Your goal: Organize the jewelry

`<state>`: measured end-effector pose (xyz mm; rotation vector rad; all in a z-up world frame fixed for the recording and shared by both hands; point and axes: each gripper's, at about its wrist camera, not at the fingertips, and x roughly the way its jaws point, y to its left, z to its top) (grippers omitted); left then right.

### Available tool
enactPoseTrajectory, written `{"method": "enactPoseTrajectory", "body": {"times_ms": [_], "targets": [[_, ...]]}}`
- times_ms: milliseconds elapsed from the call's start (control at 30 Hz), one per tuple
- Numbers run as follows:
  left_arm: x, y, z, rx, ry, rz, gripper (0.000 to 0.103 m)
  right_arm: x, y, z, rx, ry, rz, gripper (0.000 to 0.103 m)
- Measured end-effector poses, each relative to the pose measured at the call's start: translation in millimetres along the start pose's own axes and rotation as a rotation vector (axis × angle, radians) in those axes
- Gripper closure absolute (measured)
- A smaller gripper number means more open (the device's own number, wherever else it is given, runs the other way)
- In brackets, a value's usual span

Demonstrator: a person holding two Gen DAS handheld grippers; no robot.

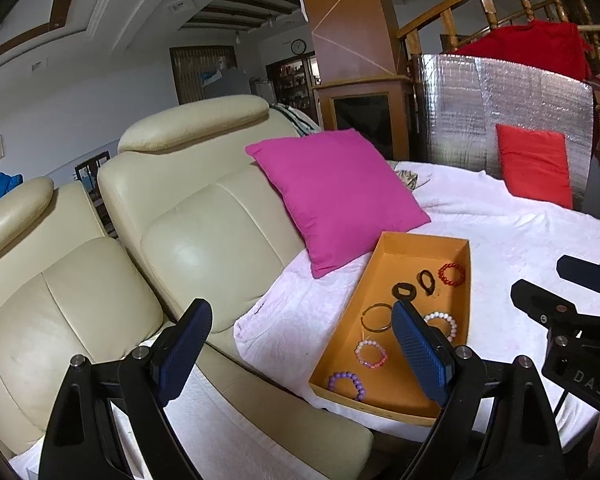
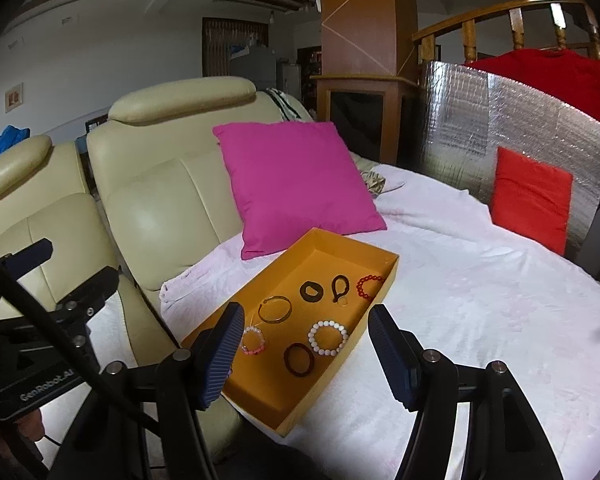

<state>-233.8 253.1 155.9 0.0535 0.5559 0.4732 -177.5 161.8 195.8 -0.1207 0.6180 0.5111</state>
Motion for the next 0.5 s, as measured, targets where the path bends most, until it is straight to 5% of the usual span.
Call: {"method": "enactPoseTrajectory", "body": {"times_ms": [500], "targets": [[67,-38,5,0.060,0.077,0.013,0.012,86,-39,5,0.096,0.064,0.035,0.035]]}}
